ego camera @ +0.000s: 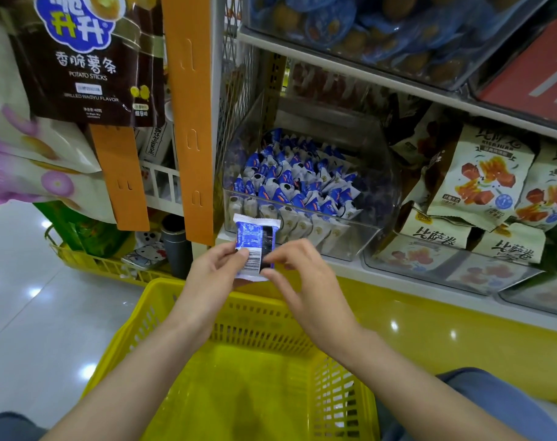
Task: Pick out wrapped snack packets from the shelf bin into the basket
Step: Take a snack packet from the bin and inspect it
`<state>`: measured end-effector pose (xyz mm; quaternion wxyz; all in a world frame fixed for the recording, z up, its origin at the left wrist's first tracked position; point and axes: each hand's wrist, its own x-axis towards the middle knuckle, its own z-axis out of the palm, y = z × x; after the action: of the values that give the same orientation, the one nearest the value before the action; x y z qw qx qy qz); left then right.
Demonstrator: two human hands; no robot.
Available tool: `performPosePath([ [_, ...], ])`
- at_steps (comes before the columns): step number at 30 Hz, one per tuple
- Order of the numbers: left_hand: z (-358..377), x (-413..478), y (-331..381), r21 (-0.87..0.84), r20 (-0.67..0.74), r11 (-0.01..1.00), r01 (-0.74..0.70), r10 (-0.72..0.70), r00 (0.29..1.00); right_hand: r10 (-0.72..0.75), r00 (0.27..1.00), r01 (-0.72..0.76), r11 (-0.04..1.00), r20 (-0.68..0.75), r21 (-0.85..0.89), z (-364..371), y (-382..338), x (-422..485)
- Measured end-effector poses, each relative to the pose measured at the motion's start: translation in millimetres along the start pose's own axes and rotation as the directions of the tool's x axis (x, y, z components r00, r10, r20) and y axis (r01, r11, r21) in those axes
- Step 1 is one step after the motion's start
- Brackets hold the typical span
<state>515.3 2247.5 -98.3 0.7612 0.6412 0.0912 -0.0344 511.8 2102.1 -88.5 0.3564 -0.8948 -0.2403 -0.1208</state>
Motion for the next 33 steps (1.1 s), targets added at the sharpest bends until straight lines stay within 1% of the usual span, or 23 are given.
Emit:
performPosePath([
  [1, 1, 0, -1, 0.011, -0.002, 1.0, -0.015, 0.015, 1.0, 0.151, 0.988, -0.145, 0.979, -0.036, 0.141, 1, -2, 2],
  [2, 1, 0, -1, 0.009, 0.014, 1.0, -0.026, 0.026, 1.0, 0.304, 0.952, -0.284, 0.917, -0.029, 0.281, 1, -4, 4],
  [3, 1, 0, -1, 0.003, 0.043, 0.999, -0.036, 0.035, 0.998, 0.424, 0.905, -0.398, 0.825, 0.028, 0.4, 1, -4, 7],
  [4, 2, -1, -2, 0.005, 0.078, 0.999, -0.042, 0.041, 0.996, 0.493, 0.861, -0.485, 0.725, 0.123, 0.489, 0, -3, 9],
  [5, 3, -2, -3, 0.021, 0.105, 0.998, -0.052, 0.05, 0.993, 0.519, 0.824, -0.548, 0.624, 0.229, 0.557, -2, -2, 11],
  [6, 3, -2, -4, 0.06, 0.108, 0.995, -0.081, 0.075, 0.991, 0.514, 0.798, -0.586, 0.538, 0.315, 0.606, -3, -3, 11],
  [7, 3, -1, -6, 0.129, 0.082, 0.983, -0.133, 0.124, 0.989, 0.503, 0.785, -0.603, 0.483, 0.362, 0.635, -4, -4, 11],
  [9, 1, 0, -9, 0.296, 0.011, 0.924, -0.244, 0.252, 0.968, 0.514, 0.773, -0.61, 0.443, 0.371, 0.657, -5, -5, 10],
  [11, 3, -3, -8, 0.387, 0.022, 0.866, -0.318, 0.336, 0.941, 0.532, 0.767, -0.602, 0.407, 0.358, 0.687, -3, -5, 9],
  [14, 7, -7, -10, 0.443, 0.071, 0.833, -0.332, 0.337, 0.939, 0.531, 0.765, -0.606, 0.402, 0.364, 0.686, -2, -5, 9],
  [16, 5, -6, -12, 0.438, 0.074, 0.842, -0.316, 0.317, 0.946, 0.517, 0.771, -0.609, 0.427, 0.372, 0.668, -1, -4, 8],
  [20, 2, -3, -14, 0.401, 0.153, 0.857, -0.324, 0.286, 0.946, 0.515, 0.786, -0.584, 0.437, 0.342, 0.684, 1, -1, 8],
  [22, 0, -2, -15, 0.423, 0.159, 0.843, -0.331, 0.291, 0.943, 0.508, 0.797, -0.576, 0.478, 0.326, 0.663, 3, -1, 8],
  [25, -1, -1, -17, 0.536, 0.13, 0.777, -0.329, 0.31, 0.942, 0.481, 0.808, -0.579, 0.539, 0.341, 0.611, 7, -3, 6],
  [28, -4, -3, -17, 0.671, 0.113, 0.661, -0.335, 0.356, 0.928, 0.463, 0.808, -0.587, 0.576, 0.365, 0.569, 8, -5, 4],
  [33, -7, -4, -15, 0.753, 0.15, 0.542, -0.373, 0.41, 0.9, 0.437, 0.807, -0.59, 0.615, 0.397, 0.523, 10, -3, 2],
])
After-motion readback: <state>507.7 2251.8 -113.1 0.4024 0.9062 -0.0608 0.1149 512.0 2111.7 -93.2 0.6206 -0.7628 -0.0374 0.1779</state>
